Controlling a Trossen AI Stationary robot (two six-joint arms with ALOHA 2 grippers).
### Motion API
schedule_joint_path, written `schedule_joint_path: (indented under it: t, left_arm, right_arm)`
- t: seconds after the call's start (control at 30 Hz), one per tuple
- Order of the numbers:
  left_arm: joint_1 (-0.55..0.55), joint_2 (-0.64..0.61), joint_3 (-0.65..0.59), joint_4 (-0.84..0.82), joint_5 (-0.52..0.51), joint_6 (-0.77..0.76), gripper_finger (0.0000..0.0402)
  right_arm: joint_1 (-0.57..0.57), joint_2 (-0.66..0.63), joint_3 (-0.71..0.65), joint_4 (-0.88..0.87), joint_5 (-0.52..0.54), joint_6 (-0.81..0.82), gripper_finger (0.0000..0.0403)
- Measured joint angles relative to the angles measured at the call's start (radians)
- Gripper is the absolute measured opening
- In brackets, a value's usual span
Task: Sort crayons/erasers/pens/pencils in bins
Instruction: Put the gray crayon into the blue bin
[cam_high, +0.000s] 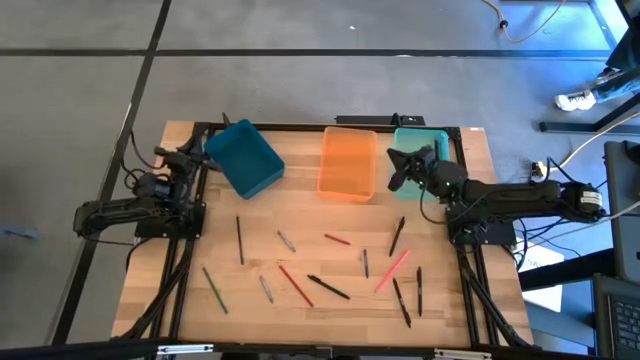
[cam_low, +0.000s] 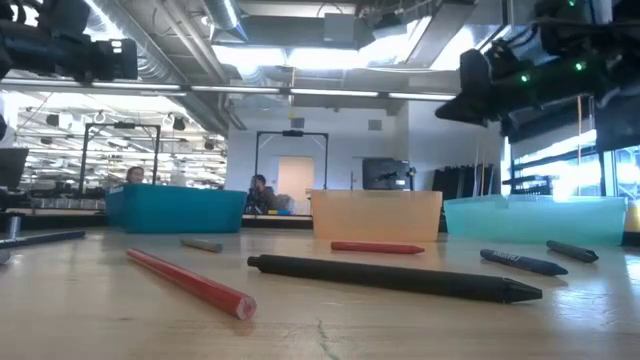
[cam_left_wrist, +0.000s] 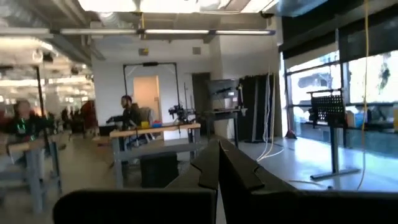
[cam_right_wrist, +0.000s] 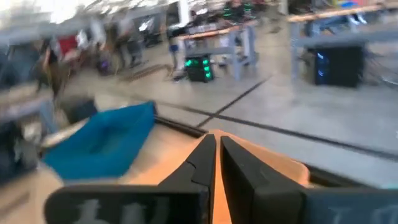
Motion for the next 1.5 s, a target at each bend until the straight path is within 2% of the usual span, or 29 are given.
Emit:
schedule_joint_path:
  t: [0.13,0.27,0.37,0.43,0.57,0.63,0.7,0.83,0.97,1.07,1.23,1.37,1.5]
  left_arm:
    - [-0.019,0.000,0.000,0.000,-0.046,0.053,0.0000]
    - [-0.080,0.000,0.000,-0.001,-0.173,0.020,0.0000]
    - [-0.140,0.000,0.000,-0.006,-0.206,0.040,0.0000]
    - [-0.182,0.000,0.000,-0.011,-0.207,0.039,0.0000]
    - [-0.251,0.000,0.000,-0.057,-0.182,0.027,0.0000]
    - [-0.276,0.000,0.000,-0.115,-0.124,-0.013,0.0000]
    - [-0.298,0.000,0.001,-0.204,-0.006,-0.079,0.0000]
    - [-0.307,0.020,0.002,-0.401,0.238,-0.358,0.0000]
    - [-0.289,0.069,0.001,-0.564,0.310,-0.607,0.0002]
    - [-0.281,0.121,0.002,-0.568,0.396,-0.704,0.0021]
    - [-0.268,0.208,0.005,-0.574,0.607,-0.796,0.0070]
    - [-0.269,0.302,0.010,-0.573,0.766,-0.857,0.0092]
    - [-0.270,0.413,0.010,-0.542,0.891,-0.890,0.0097]
  right_arm:
    - [0.084,0.069,0.063,-0.054,0.025,-0.144,0.0028]
    - [0.187,0.162,0.096,-0.066,0.169,-0.126,0.0028]
    - [0.251,0.203,0.147,-0.106,0.235,-0.087,0.0028]
    - [0.284,0.213,0.202,-0.205,0.258,-0.087,0.0028]
    - [0.310,0.216,0.360,-0.545,0.287,-0.085,0.0031]
    - [0.308,0.225,0.415,-0.652,0.287,-0.074,0.0036]
    - [0.303,0.237,0.434,-0.683,0.289,-0.084,0.0041]
    - [0.284,0.259,0.413,-0.658,0.286,-0.106,0.0059]
    - [0.266,0.268,0.351,-0.527,0.230,-0.080,0.0087]
    - [0.267,0.268,0.296,-0.386,0.175,-0.051,0.0110]
    - [0.277,0.268,0.227,-0.245,0.174,0.031,0.0141]
    - [0.284,0.277,0.198,-0.157,0.172,0.071,0.0147]
    - [0.297,0.336,0.190,-0.029,0.171,0.037,0.0144]
